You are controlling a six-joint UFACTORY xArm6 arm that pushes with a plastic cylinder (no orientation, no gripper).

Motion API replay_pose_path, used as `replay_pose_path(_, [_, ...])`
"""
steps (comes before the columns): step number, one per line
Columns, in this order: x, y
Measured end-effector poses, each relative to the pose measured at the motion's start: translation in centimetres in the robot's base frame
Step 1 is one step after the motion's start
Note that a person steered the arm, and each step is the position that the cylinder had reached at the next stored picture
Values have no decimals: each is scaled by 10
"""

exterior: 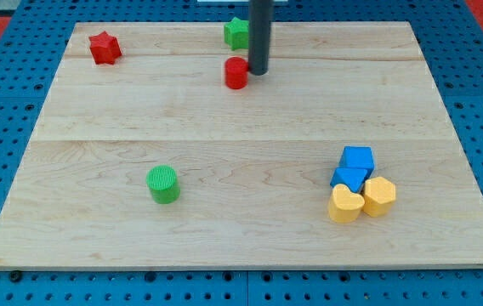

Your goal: Push the red circle to the center of the board

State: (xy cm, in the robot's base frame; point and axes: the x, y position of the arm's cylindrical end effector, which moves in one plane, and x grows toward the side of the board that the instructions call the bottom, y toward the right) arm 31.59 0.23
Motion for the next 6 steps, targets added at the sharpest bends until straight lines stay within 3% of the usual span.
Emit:
replay_pose_path(2, [-29,-12])
replay_pose_path(4, [-20,-73])
replay_pose_path(6, [4,-51])
